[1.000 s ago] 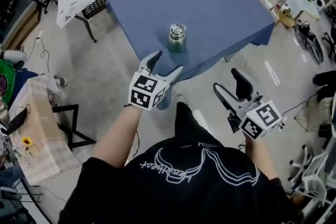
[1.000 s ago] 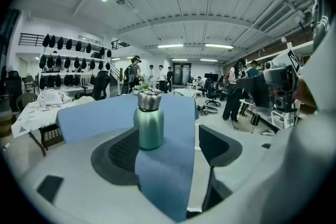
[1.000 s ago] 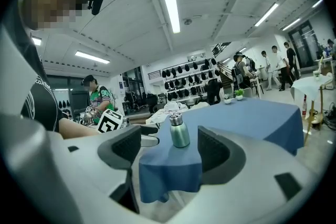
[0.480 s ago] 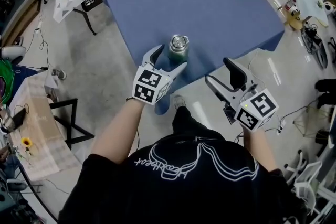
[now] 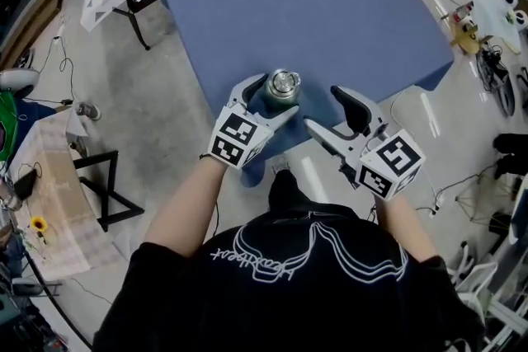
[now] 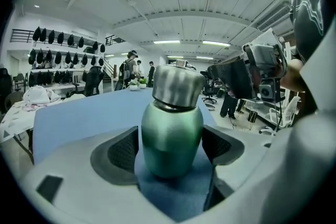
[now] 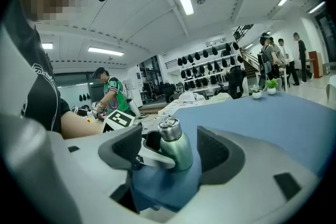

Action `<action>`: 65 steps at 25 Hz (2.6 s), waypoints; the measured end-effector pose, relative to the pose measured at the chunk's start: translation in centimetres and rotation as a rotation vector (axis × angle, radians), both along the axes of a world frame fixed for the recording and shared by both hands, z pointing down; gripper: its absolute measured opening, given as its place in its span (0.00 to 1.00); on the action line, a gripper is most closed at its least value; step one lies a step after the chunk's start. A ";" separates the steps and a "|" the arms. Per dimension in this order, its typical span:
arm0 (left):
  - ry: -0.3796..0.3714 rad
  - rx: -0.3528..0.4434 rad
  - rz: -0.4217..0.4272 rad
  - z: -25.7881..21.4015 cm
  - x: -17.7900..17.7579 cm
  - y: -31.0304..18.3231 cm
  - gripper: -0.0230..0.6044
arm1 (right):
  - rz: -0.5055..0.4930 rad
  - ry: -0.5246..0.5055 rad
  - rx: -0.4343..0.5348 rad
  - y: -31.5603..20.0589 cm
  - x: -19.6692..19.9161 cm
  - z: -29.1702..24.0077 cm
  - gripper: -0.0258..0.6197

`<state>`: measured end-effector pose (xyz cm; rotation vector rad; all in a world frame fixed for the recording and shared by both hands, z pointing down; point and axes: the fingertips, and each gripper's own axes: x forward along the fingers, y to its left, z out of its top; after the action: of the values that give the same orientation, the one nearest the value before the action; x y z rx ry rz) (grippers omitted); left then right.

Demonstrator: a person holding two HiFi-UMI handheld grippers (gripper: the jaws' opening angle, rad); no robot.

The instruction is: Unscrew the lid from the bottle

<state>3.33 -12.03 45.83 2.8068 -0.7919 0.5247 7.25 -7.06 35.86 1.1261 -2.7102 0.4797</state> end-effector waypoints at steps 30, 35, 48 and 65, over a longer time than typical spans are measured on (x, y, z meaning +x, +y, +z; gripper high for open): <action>0.017 0.024 0.013 -0.1 0.3 0.1 0.60 | -0.214 0.109 0.074 -4.9 -5.8 2.6 0.43; 0.010 0.020 0.036 0.1 0.1 0.1 0.60 | -0.295 0.116 0.084 -4.9 -6.2 2.8 0.43; -0.021 0.005 0.216 0.0 0.1 0.3 0.60 | -0.648 0.142 0.074 -4.6 -6.6 2.8 0.43; -0.012 0.008 0.469 0.0 -0.2 1.0 0.60 | -1.065 0.199 0.080 -3.7 -7.0 3.0 0.43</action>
<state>3.13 -11.07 45.82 2.9980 -0.1250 0.6025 0.29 -10.75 38.82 -0.3269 -2.6672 0.0680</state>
